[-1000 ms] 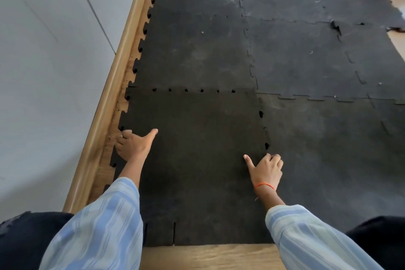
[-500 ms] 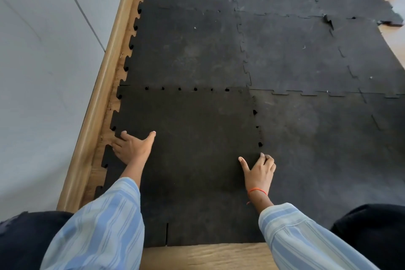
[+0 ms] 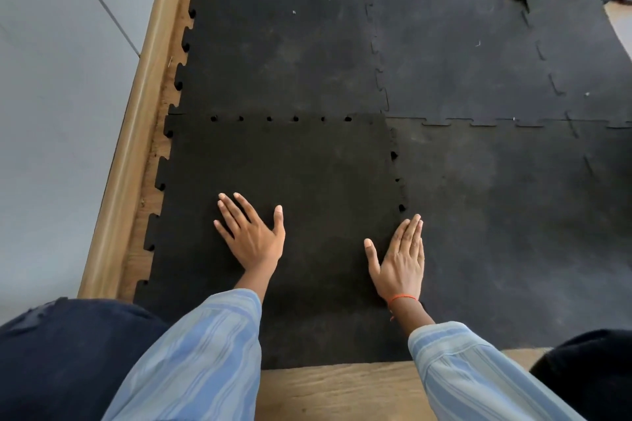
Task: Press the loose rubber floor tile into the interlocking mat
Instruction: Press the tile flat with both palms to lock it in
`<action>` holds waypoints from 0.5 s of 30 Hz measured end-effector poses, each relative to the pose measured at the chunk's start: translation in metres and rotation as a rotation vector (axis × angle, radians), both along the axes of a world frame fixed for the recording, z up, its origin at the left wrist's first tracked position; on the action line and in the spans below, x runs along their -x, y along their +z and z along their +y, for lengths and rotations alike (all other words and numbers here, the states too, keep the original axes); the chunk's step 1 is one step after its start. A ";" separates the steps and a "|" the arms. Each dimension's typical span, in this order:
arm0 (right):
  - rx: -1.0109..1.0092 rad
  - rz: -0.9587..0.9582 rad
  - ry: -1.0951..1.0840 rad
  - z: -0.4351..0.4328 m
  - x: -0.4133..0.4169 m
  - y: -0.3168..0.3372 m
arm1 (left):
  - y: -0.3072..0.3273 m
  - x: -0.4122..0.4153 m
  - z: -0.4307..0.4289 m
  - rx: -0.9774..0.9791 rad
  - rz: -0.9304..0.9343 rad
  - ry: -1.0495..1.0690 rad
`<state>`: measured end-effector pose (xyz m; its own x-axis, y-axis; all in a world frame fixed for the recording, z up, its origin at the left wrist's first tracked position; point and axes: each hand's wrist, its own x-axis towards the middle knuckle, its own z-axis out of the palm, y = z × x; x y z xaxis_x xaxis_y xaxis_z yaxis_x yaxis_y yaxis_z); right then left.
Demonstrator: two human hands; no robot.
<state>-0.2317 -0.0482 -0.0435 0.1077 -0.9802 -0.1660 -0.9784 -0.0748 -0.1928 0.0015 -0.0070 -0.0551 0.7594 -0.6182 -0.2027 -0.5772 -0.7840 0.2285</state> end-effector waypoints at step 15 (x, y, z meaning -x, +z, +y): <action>-0.073 -0.114 -0.238 0.009 0.006 -0.002 | -0.006 0.054 -0.005 -0.044 -0.069 -0.446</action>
